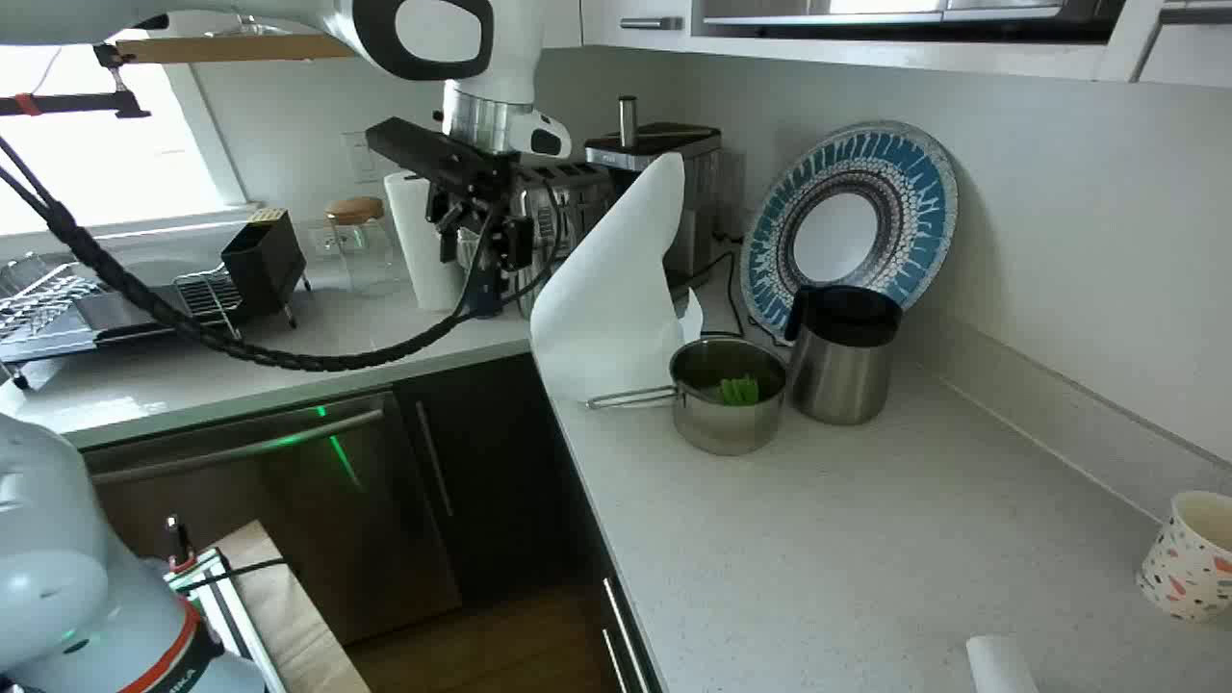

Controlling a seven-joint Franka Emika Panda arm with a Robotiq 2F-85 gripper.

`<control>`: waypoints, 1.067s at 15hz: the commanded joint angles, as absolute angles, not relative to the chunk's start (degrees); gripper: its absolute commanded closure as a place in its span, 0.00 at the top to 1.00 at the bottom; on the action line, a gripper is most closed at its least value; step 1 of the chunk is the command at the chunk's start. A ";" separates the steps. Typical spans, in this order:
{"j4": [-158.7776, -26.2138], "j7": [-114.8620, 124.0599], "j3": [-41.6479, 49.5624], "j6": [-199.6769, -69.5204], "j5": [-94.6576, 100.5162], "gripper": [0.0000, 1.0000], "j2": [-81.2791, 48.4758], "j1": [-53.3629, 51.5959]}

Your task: Place the paper towel on the right side of the counter

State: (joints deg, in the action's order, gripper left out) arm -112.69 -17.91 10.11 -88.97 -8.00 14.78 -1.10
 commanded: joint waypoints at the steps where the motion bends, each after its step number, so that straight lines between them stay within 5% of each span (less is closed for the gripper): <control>1: -112.54 -18.19 8.92 -88.79 -8.27 1.00 14.66 0.30; 8: -112.54 -18.19 8.92 -88.79 -8.27 1.00 14.66 0.30; 16: -114.55 -12.01 6.51 -124.33 -9.55 1.00 13.91 0.44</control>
